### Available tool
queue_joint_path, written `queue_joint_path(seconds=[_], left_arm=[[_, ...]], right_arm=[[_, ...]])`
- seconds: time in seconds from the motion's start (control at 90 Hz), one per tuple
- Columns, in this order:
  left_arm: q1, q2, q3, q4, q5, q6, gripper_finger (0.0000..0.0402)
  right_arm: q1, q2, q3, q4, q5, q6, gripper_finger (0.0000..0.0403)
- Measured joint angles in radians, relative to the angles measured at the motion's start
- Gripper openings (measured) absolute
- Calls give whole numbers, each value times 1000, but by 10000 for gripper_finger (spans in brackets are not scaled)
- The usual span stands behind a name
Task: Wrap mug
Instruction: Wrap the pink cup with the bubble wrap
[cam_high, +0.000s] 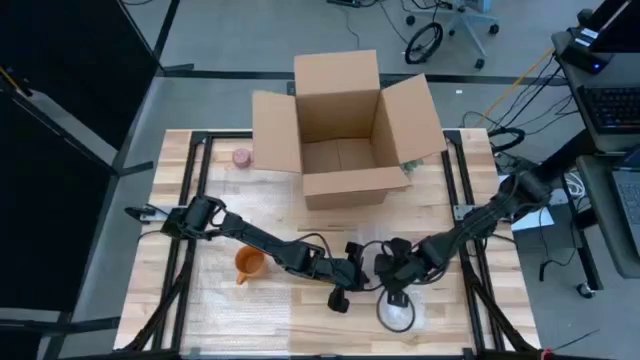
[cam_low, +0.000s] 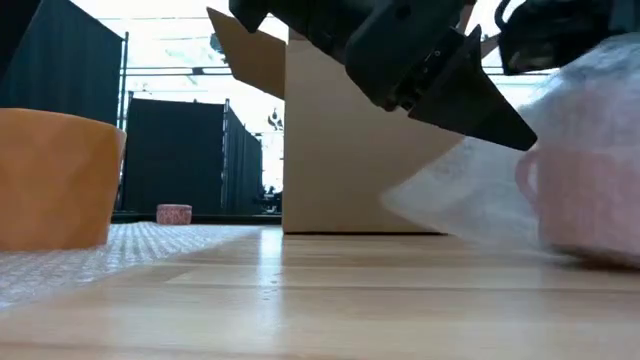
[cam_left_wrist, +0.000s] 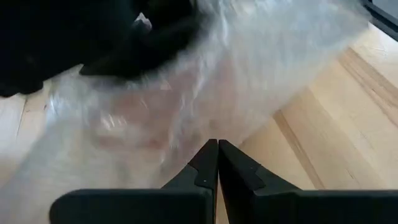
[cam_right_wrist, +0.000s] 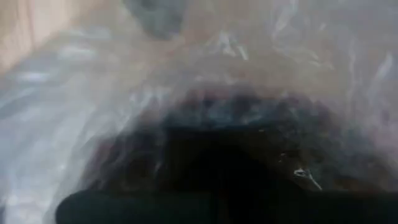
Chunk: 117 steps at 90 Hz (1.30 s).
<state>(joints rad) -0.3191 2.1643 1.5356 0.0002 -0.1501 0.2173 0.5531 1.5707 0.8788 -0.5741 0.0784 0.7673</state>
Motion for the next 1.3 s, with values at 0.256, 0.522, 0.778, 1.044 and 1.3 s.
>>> queue_joint_path(seconds=[0.256, 0.522, 0.778, 1.044, 1.3], left_arm=[[1, 0, 0, 1, 0, 0, 0], [2, 26, 2, 25, 24, -2, 0], [5, 108, 2, 103, 29, -1, 0], [13, 113, 2, 106, 29, -2, 0], [12, 113, 2, 106, 29, -1, 0]], right_arm=[[-3, 4, -37, 104, 2, -3, 0], [-3, 14, 35, 42, -9, -56, 0], [-6, 26, 75, 1, -1, -84, 0], [-6, 34, 143, -181, -33, -104, 0], [-7, 30, 319, -331, -30, -133, 0]])
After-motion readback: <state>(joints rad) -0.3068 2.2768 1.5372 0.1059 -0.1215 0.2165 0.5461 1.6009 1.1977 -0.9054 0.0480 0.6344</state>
